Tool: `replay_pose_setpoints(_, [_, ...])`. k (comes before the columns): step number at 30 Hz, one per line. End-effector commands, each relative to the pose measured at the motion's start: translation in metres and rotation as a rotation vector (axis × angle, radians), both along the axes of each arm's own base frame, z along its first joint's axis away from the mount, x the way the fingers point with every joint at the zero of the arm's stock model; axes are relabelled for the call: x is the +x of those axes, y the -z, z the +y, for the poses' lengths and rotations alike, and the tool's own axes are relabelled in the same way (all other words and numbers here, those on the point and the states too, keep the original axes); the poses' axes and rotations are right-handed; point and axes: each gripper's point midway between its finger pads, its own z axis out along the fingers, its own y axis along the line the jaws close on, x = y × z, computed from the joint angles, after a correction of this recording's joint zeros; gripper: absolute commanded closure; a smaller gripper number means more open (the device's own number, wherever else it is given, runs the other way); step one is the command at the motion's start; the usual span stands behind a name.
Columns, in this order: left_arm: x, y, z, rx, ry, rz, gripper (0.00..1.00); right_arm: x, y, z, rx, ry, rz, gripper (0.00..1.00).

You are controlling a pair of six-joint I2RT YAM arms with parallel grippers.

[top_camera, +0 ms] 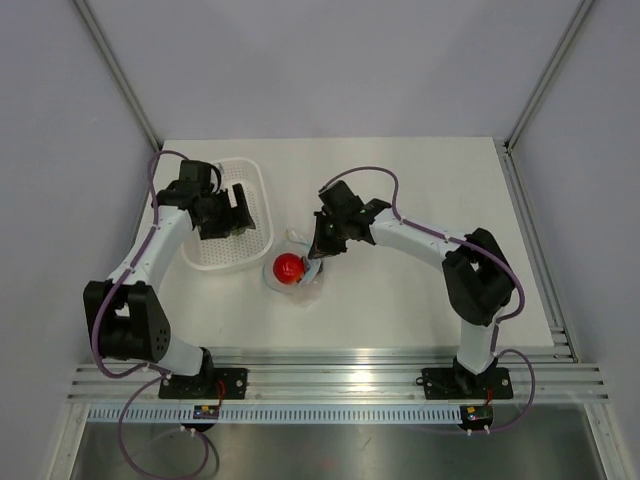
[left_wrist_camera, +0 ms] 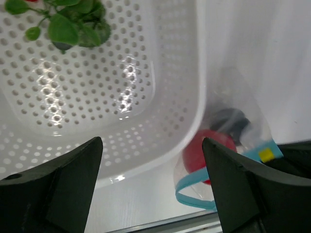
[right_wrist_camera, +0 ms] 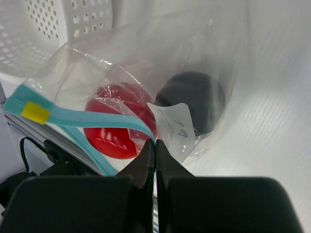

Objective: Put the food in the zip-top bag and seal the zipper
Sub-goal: Pick up the fake fruit from the bin.

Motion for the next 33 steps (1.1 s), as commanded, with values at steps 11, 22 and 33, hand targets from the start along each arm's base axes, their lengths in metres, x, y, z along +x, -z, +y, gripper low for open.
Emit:
replay_pose_setpoints(11, [0.034,0.003,0.038,0.184,-0.135,-0.021,0.13,-0.002,-0.153,0.003,0.221,-0.055,-0.266,1.00])
replay_pose_setpoints(22, [0.041,0.022,0.039,0.195,-0.145,0.015,0.11,0.002,-0.151,0.004,0.212,-0.049,-0.273,1.00])
replay_pose_setpoints(33, [0.078,0.052,0.074,0.330,-0.306,0.042,0.24,-0.001,-0.143,0.001,0.198,-0.049,-0.254,1.00])
